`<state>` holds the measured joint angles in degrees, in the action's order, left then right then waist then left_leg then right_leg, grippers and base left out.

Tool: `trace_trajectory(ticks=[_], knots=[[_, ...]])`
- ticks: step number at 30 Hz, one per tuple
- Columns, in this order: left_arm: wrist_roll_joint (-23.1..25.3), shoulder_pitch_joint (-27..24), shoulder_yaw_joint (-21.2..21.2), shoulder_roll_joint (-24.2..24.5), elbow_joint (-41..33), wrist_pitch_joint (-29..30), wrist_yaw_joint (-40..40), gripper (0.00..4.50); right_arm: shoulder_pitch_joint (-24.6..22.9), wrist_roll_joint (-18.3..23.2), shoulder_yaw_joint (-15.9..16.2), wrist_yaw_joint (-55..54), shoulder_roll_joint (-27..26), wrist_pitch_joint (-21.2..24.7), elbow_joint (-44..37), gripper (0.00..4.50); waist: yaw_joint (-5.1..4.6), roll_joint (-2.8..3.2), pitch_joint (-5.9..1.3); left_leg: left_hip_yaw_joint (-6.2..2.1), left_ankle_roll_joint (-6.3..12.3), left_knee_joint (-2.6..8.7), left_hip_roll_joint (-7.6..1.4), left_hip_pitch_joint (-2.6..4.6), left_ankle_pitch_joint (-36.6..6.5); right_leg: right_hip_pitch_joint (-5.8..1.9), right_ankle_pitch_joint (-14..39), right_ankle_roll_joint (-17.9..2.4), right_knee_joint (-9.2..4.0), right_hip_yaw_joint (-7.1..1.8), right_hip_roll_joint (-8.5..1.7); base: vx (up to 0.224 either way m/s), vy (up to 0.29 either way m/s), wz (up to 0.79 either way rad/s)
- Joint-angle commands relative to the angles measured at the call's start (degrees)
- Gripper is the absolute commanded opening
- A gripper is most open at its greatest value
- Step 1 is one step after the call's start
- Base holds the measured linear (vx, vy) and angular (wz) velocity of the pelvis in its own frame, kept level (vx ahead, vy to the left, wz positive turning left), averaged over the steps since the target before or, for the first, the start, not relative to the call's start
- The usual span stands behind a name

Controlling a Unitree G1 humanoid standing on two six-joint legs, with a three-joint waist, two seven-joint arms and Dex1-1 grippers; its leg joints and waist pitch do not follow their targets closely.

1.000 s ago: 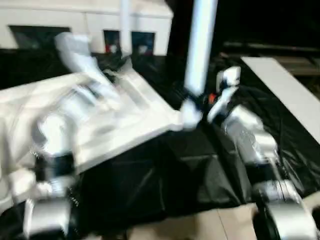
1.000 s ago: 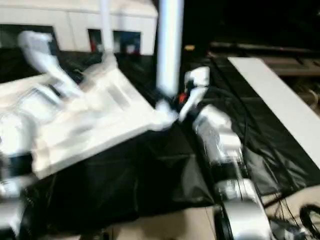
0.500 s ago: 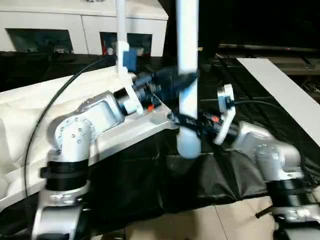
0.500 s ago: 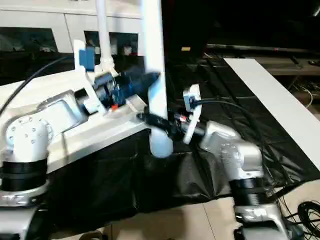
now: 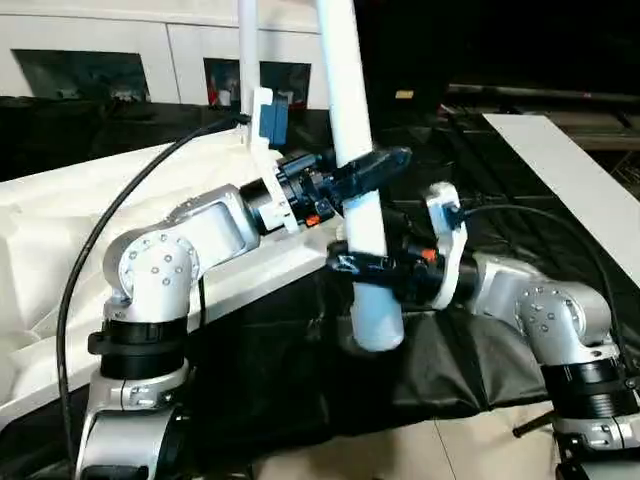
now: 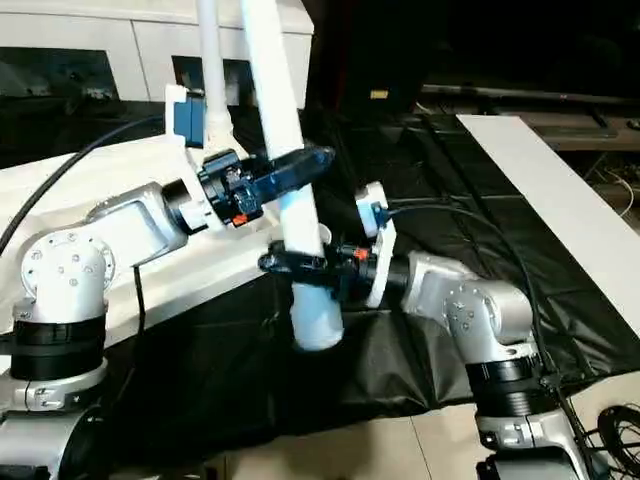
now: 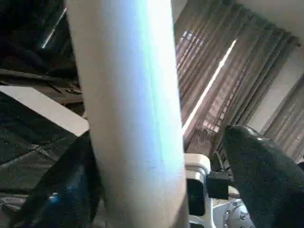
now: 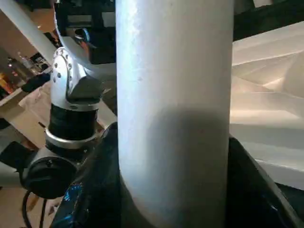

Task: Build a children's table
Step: Insert table leg to table base

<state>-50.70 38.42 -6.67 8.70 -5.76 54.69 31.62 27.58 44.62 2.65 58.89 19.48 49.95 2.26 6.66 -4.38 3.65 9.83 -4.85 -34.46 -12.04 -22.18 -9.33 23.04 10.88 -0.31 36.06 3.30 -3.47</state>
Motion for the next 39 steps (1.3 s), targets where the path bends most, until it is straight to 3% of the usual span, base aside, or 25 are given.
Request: trace_trajectory(ticks=[1,6,7,12,14,23,25,28,34,39], knots=[[-0.76,0.87,0.43,-0.10,0.24,0.57,-0.48,3.54,-0.23,0.36,-1.11,-0.05,0.95,0.59,-1.75,1.86,0.25,0.36,-4.03,-0.06,-2.29,4.08,-1.09,1.19,-10.01,-2.90,11.55,-8.30,-4.54,-2.37,-4.02,0.000,0.000,0.00],[-1.98,0.69,1.21,0.78,-0.17,3.10,0.61,3.28,-0.04,-0.27,-0.69,-0.72,1.21,0.60,-1.94,1.86,0.31,0.43,-4.05,-0.16,-2.83,4.14,-1.12,1.25,-10.36,-2.76,13.48,-7.11,-4.64,-2.33,-4.00,0.000,0.000,0.00],[-2.38,0.52,1.19,0.93,-0.32,4.12,0.60,2.97,0.08,-0.75,-0.49,-0.96,1.31,0.19,-1.91,1.86,0.29,0.36,-4.06,-0.16,-2.87,4.14,-1.07,1.19,-10.23,-2.78,13.47,-7.13,-4.62,-2.32,-3.97,0.000,0.000,0.00],[-2.74,0.60,0.76,1.06,-0.13,4.34,0.43,2.85,0.19,-0.93,-0.43,-1.13,1.35,-0.08,-1.78,1.86,0.30,0.42,-4.10,-0.18,-2.92,4.11,-1.08,1.17,-10.20,-2.78,13.15,-7.16,-4.63,-2.29,-3.97,0.000,0.000,0.00],[-2.64,0.85,0.44,1.06,0.10,4.11,0.08,2.48,0.20,-1.16,-0.31,-1.12,1.42,-0.31,-1.79,1.86,0.32,0.45,-4.11,-0.19,-2.91,4.13,-1.10,1.15,-10.05,-2.79,12.82,-7.28,-4.60,-2.31,-3.98,0.000,0.000,0.00],[-1.27,1.40,0.75,2.43,-0.08,3.28,1.19,1.95,0.12,-2.35,0.52,-0.72,1.67,-1.70,-1.87,1.86,0.33,0.34,-4.19,-0.11,-2.73,4.02,-1.05,1.18,-9.21,-2.89,11.07,-7.82,-4.35,-2.30,-3.95,0.000,0.000,0.00],[-1.11,1.50,0.72,2.70,-0.11,3.00,1.44,1.83,0.19,-2.55,0.57,-0.79,1.65,-1.88,-1.79,2.56,0.31,0.32,-4.15,-0.10,-2.66,4.04,-1.04,1.16,-9.28,-2.88,11.31,-7.80,-4.38,-2.30,-3.97,0.000,0.000,0.00],[-0.26,1.73,1.37,3.76,-0.20,1.83,2.65,1.83,0.46,-3.17,0.60,-1.00,1.48,-2.27,-1.37,2.65,0.29,0.15,-4.16,-0.09,-2.64,4.05,-1.02,1.14,-9.14,-2.89,11.85,-7.55,-4.43,-2.32,-3.97,0.000,0.000,0.00],[0.60,2.12,2.65,5.63,-0.63,1.56,4.77,1.82,1.24,-5.24,2.02,-0.14,2.25,-4.05,-0.79,3.33,0.31,0.28,-4.19,-0.10,-2.91,4.02,-1.05,1.18,-8.90,-2.84,11.82,-7.41,-4.31,-2.31,-4.01,0.000,0.000,0.00],[1.31,2.36,4.21,7.00,-0.95,1.33,6.45,1.82,2.62,-6.61,3.03,0.78,3.46,-4.48,0.16,3.41,0.17,0.31,-4.17,-0.08,-2.95,4.03,-1.03,1.18,-8.87,-2.87,11.11,-7.71,-4.18,-2.31,-3.91,0.000,0.000,0.00]])
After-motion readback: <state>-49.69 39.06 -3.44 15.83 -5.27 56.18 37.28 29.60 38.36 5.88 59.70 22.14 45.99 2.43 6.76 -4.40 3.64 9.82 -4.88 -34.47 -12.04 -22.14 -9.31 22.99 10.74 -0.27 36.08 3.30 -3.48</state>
